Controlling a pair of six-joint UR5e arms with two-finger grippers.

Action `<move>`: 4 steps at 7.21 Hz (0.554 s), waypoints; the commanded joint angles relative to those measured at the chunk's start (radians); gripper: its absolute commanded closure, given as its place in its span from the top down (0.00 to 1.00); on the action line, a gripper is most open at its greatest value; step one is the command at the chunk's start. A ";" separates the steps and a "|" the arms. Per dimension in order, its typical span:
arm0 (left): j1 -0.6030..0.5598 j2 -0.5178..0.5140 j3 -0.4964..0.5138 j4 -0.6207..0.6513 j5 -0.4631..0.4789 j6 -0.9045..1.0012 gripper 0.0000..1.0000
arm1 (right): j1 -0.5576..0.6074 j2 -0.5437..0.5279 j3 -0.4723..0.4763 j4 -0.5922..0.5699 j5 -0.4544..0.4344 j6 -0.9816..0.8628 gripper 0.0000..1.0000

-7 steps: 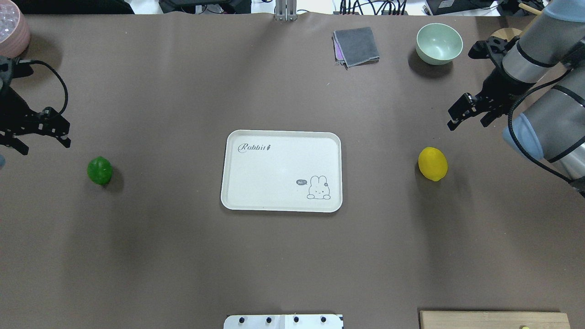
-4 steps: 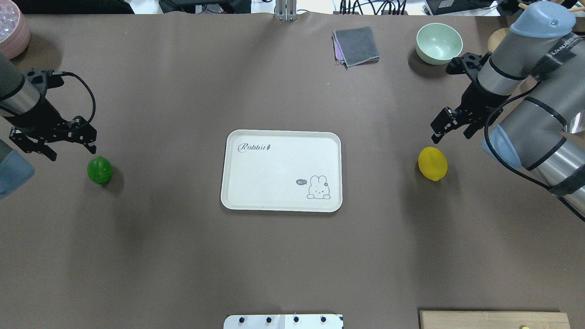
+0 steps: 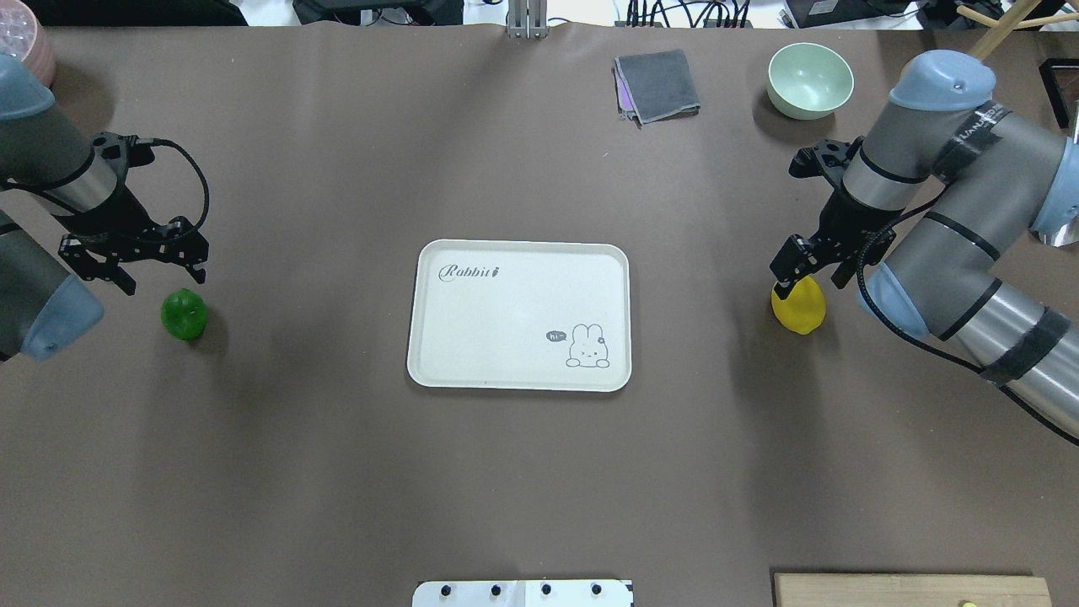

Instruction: Place all lemons on tray

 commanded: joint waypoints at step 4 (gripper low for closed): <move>0.036 0.006 0.039 -0.056 0.024 -0.015 0.93 | -0.038 0.005 -0.040 0.000 -0.003 -0.008 0.93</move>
